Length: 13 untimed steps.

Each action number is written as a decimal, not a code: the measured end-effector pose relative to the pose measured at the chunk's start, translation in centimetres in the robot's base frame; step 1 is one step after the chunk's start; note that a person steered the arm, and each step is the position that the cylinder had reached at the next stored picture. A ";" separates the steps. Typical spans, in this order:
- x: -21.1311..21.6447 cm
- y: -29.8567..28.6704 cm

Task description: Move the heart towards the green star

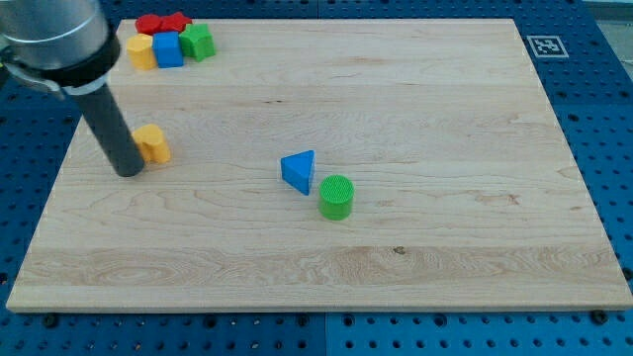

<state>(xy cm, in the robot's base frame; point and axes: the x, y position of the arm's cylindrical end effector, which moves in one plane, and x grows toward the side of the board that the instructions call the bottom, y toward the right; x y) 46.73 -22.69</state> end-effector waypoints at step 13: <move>-13.7 11.7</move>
<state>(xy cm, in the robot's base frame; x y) 33.04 -11.00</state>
